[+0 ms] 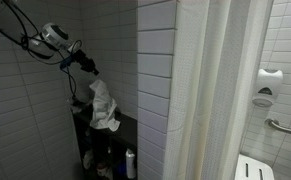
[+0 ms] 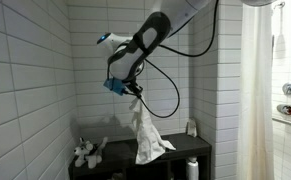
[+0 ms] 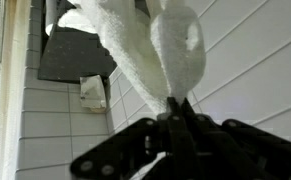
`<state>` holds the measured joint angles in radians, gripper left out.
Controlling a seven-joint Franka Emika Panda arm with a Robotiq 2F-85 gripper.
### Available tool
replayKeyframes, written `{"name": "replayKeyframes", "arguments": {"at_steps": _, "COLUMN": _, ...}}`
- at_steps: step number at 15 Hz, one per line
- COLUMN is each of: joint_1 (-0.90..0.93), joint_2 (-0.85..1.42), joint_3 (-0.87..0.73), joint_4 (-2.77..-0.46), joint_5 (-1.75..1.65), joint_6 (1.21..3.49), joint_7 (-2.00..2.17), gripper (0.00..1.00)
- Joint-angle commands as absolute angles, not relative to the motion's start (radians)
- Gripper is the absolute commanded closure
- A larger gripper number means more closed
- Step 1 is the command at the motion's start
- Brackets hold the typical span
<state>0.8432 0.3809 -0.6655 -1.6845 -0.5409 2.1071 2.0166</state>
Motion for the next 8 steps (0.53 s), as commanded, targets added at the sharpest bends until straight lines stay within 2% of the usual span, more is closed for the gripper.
{"name": "replayKeyframes", "arguments": {"at_steps": 1, "joint_1": 0.660, "joint_2": 0.340, "joint_3": -0.469, "joint_4": -1.610, "joint_5": -0.595, "joint_6": 2.034, "joint_7": 2.006, "gripper": 0.66}}
{"name": "replayKeyframes", "arguments": {"at_steps": 8, "joint_1": 0.446, "joint_2": 0.296, "joint_3": -0.154, "joint_4": -1.659, "joint_5": -0.854, "joint_6": 2.035, "joint_7": 2.183, "gripper": 0.19}}
